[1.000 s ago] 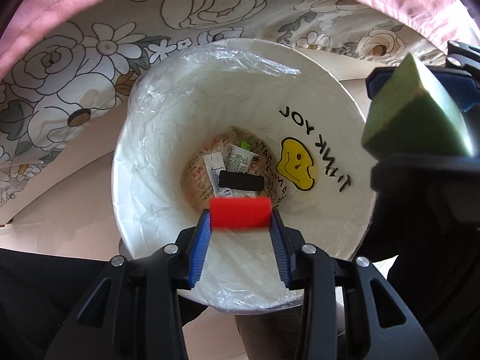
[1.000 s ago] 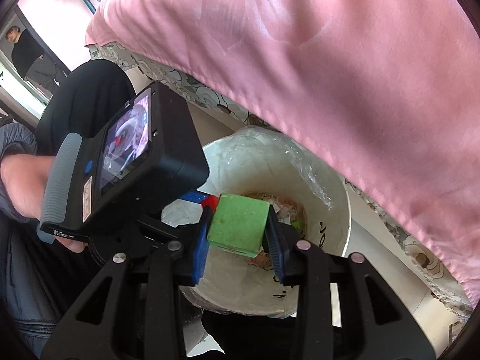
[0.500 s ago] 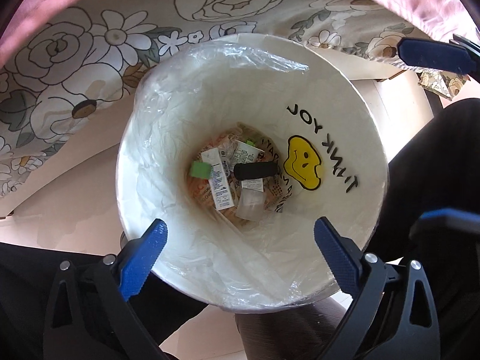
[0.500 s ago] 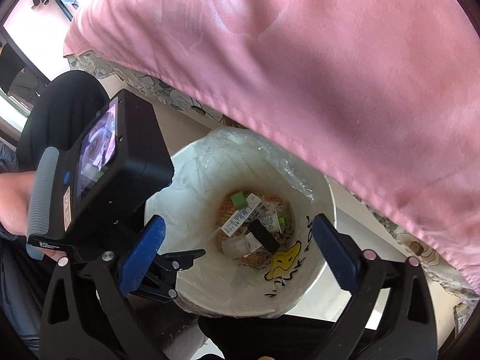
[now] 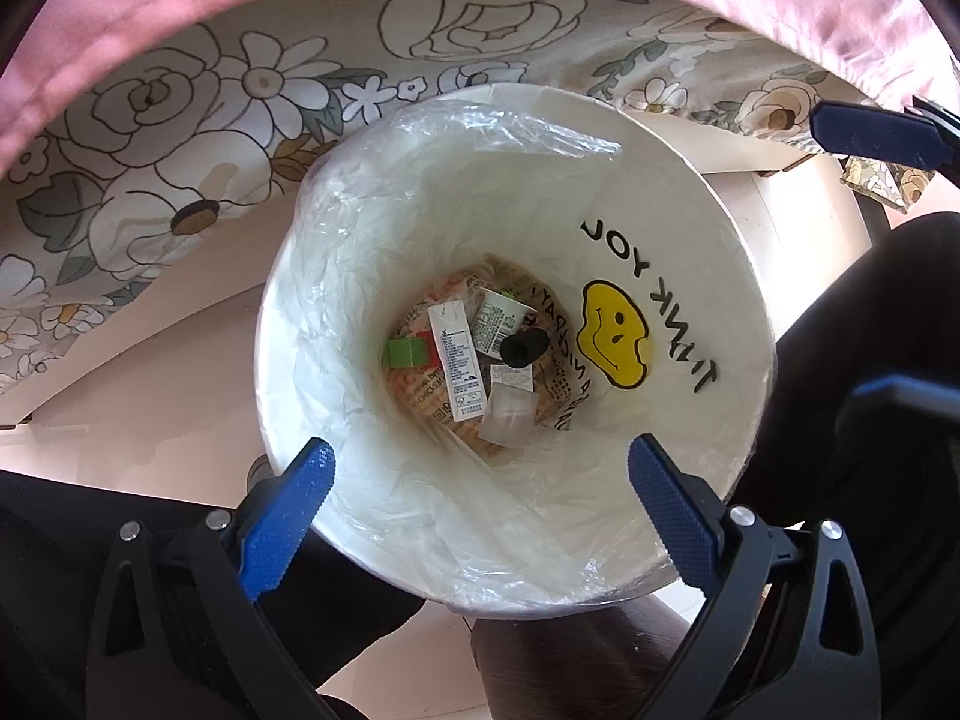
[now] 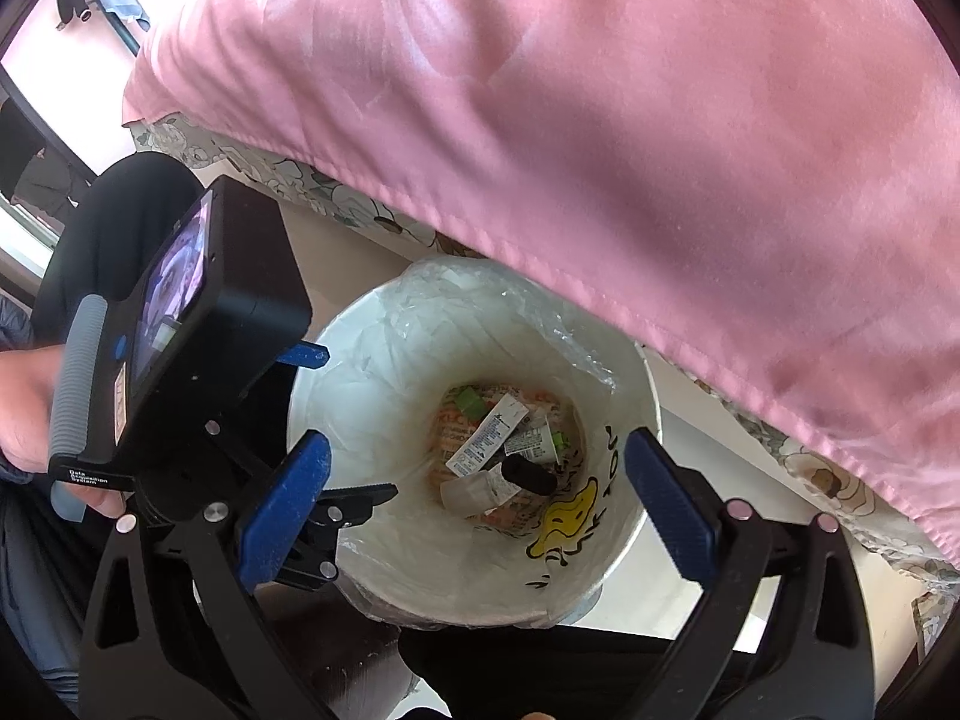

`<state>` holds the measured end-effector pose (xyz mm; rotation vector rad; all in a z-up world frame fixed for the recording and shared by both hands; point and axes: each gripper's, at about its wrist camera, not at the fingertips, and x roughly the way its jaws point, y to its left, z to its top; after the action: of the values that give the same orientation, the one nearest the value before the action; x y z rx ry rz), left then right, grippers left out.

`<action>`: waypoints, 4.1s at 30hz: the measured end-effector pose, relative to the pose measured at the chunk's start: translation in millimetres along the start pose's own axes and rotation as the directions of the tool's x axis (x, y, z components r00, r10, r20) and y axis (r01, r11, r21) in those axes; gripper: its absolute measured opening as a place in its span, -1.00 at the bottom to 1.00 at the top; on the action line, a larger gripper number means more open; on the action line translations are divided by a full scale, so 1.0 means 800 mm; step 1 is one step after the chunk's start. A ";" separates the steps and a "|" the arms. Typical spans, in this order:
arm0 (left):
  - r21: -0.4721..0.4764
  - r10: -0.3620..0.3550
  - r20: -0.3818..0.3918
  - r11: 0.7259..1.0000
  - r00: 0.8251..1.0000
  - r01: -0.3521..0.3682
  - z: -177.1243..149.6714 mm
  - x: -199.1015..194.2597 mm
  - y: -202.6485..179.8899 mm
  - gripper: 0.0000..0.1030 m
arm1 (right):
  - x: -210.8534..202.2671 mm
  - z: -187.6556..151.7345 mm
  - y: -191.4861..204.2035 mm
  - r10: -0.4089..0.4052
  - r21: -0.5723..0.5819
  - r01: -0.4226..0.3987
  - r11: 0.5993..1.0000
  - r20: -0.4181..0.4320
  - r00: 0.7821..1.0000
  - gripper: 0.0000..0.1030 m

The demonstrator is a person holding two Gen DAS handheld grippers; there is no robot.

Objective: Collect trash

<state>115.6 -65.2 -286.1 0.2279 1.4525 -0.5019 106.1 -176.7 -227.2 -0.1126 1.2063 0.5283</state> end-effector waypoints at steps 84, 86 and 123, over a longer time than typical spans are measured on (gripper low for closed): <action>-0.408 0.426 0.535 0.886 0.730 -0.219 -0.136 -0.428 -0.048 0.93 | -0.372 -0.084 0.139 -0.491 0.613 0.217 0.760 0.322 0.810 0.87; -0.408 0.426 0.534 0.886 0.730 -0.219 -0.136 -0.428 -0.048 0.93 | -0.372 -0.084 0.139 -0.490 0.612 0.216 0.760 0.322 0.810 0.87; -0.398 0.421 0.527 0.890 0.738 -0.223 -0.136 -0.423 -0.051 0.93 | -0.362 -0.084 0.141 -0.479 0.603 0.219 0.767 0.311 0.821 0.87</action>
<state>-12.5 10.7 38.9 0.0537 0.8095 -0.0273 -74.7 -197.3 33.8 0.2571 0.8001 -0.1526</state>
